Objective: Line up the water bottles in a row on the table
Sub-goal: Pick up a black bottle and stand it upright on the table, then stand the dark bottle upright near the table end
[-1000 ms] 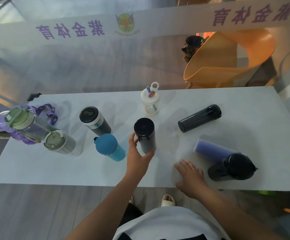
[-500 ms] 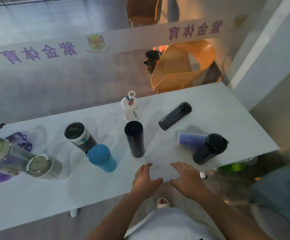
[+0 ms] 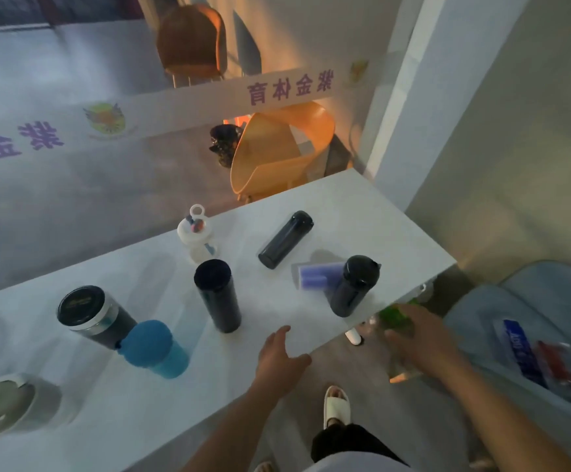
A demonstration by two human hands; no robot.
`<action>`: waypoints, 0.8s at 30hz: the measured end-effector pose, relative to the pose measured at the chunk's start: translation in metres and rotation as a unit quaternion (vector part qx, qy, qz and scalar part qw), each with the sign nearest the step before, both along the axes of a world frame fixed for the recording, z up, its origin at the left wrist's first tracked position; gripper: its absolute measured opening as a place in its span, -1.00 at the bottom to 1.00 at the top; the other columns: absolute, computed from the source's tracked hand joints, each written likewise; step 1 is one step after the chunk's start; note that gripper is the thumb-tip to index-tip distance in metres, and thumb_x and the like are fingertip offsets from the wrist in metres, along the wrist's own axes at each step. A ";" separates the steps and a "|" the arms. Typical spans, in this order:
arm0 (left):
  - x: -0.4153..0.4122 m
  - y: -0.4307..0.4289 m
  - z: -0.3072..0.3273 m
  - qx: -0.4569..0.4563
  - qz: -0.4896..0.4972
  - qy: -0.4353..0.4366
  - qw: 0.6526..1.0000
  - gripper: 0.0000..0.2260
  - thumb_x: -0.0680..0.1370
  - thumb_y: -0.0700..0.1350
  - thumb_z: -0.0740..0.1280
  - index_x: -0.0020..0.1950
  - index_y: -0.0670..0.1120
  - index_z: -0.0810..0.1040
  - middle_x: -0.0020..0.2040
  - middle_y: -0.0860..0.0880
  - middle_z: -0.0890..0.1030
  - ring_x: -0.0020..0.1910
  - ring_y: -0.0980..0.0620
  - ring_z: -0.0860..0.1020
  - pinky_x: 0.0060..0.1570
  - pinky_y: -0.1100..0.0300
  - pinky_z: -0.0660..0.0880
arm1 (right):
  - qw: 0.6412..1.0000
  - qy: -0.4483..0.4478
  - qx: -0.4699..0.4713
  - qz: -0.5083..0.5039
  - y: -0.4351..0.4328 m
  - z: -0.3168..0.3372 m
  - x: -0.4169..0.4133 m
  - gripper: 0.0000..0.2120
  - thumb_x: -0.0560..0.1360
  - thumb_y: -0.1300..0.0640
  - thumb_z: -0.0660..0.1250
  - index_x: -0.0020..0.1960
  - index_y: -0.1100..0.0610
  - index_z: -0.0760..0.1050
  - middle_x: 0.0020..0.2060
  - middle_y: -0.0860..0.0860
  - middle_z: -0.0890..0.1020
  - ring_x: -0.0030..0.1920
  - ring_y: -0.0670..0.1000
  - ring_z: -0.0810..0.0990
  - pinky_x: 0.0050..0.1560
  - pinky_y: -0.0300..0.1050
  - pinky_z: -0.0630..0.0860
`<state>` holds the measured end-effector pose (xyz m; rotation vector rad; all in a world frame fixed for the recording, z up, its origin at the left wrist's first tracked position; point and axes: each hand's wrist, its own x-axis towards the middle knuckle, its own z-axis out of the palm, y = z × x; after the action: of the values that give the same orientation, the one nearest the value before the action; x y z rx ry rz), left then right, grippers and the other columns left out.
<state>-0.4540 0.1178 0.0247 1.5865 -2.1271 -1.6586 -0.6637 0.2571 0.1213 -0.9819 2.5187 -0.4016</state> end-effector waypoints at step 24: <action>-0.115 -0.047 -0.019 -0.099 0.040 -0.270 0.957 -0.33 0.52 0.14 0.31 0.55 0.17 0.06 0.61 0.01 0.00 0.57 -0.10 0.01 0.51 -0.09 0.08 | 0.862 0.130 0.086 0.482 -0.310 -0.071 -0.173 -0.24 0.41 -0.04 0.37 0.52 -0.04 0.11 0.46 0.09 0.25 0.40 0.17 0.28 0.31 0.15 0.32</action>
<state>-0.5692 0.0704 0.0061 2.2097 -2.3083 -1.0209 -0.8367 -0.0534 0.0500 -2.1149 1.8528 0.2786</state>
